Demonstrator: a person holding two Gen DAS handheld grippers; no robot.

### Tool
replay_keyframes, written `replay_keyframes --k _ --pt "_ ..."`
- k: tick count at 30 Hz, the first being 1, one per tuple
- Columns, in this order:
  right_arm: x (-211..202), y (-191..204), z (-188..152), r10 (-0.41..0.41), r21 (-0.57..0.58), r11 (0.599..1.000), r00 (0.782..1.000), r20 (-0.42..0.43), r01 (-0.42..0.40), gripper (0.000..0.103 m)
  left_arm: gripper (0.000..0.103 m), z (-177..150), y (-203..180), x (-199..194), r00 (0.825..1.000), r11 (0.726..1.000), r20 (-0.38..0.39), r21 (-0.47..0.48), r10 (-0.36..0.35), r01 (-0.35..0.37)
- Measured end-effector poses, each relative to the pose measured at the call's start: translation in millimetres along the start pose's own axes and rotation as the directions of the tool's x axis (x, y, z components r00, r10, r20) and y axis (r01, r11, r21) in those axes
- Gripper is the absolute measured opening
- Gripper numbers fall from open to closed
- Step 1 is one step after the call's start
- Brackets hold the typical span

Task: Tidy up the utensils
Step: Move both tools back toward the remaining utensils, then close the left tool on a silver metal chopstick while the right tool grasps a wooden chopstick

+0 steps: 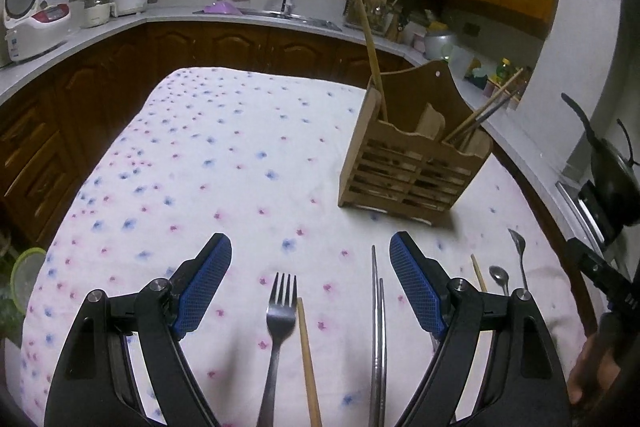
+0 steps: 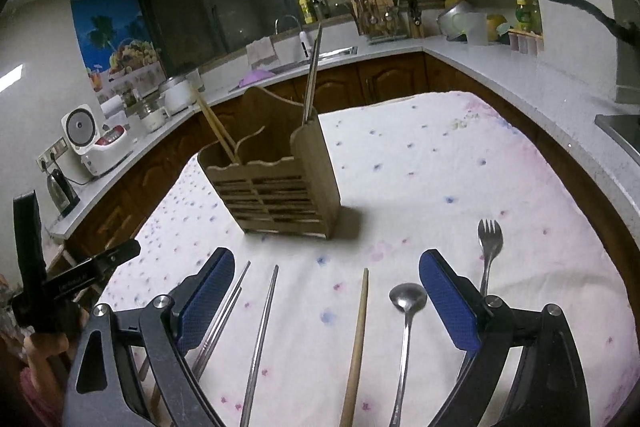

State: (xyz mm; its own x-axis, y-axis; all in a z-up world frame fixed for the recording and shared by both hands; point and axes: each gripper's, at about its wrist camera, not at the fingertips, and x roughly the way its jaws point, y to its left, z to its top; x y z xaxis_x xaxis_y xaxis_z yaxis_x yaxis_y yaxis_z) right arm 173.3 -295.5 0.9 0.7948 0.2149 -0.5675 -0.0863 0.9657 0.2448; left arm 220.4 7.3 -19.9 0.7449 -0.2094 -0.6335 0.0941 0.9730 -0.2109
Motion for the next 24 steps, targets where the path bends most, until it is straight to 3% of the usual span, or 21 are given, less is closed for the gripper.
replay_keyframes --k 13,18,21,24 --pt "23.7 4.0 -10.3 -0.003 -0.025 1.000 0.997 -0.079 0.001 0.092 0.083 -3.1 -10.0 27.8 0.995 0.998 -0.100 0.061 0.001 0.005" --pt "42.1 5.1 -18.2 -0.008 -0.042 0.999 0.988 -0.152 0.002 0.068 0.083 -5.4 -22.9 42.9 0.989 0.994 -0.149 0.111 -0.005 0.022" --pt "53.7 4.6 -22.8 -0.020 -0.053 0.999 0.981 -0.194 0.009 0.060 0.082 -6.2 -28.9 53.3 0.984 0.991 -0.177 0.129 -0.005 0.028" --pt "65.2 2.2 -26.7 -0.031 -0.059 0.998 0.973 -0.230 0.017 0.055 0.075 -5.8 -32.6 67.3 0.977 0.990 -0.214 0.139 -0.001 0.031"
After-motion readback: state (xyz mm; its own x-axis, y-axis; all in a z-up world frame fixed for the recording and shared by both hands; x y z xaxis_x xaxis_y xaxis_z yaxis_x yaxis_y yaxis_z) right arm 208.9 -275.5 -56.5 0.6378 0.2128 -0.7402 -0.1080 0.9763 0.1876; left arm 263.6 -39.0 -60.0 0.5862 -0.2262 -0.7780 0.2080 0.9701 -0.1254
